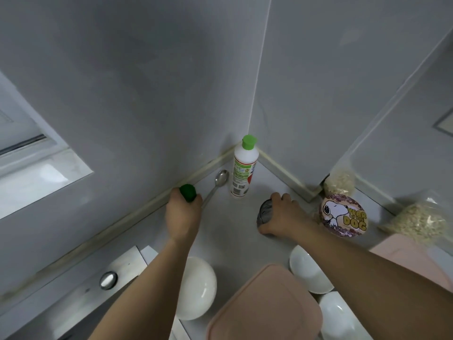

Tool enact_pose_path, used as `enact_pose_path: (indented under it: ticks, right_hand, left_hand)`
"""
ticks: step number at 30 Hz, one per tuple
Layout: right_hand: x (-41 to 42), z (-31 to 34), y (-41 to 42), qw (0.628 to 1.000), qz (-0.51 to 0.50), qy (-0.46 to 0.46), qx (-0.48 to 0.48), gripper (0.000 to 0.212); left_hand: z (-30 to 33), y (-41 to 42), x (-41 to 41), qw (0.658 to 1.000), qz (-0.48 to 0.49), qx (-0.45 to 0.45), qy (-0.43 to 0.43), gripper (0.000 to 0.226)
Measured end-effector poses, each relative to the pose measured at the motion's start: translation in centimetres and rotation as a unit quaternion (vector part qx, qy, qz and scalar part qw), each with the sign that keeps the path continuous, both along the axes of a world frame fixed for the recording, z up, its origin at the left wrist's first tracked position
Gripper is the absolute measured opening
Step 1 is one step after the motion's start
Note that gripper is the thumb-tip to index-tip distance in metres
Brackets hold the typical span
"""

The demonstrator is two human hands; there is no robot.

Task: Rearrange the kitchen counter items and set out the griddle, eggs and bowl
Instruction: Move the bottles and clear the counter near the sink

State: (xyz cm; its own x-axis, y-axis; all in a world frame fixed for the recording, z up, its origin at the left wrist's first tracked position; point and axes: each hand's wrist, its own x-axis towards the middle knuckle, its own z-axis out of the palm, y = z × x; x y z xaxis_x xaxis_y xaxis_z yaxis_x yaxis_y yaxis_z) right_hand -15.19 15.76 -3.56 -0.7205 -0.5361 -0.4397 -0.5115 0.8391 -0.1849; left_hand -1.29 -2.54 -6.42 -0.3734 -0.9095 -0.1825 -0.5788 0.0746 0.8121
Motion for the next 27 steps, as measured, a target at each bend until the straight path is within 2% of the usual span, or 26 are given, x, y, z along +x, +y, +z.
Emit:
enact_pose_path:
  ticks: [8, 14, 19, 22, 27]
  right_hand:
    - [1.6, 5.7, 3.1, 0.997, -0.007, 0.044, -0.065, 0.084]
    - [2.7, 11.5, 9.7, 0.99, -0.035, 0.083, -0.106, 0.083]
    - [4.4, 15.3, 17.1, 0.982, -0.075, 0.109, -0.135, 0.086]
    - [6.0, 16.9, 23.2, 0.975, -0.111, 0.123, -0.15, 0.089]
    - [10.6, 18.0, 34.3, 0.957, -0.183, 0.147, -0.169, 0.083]
  left_hand:
    - [4.0, 5.7, 0.1, 0.996, -0.081, -0.026, -0.007, 0.028]
    - [8.7, 11.5, -1.3, 0.986, -0.155, -0.043, 0.042, 0.025]
    - [12.8, 18.2, -2.5, 0.975, -0.2, -0.069, 0.075, 0.024]
    - [15.1, 23.6, -2.7, 0.961, -0.245, -0.094, 0.086, 0.031]
    - [17.4, 33.9, -0.9, 0.94, -0.309, -0.1, 0.106, 0.026]
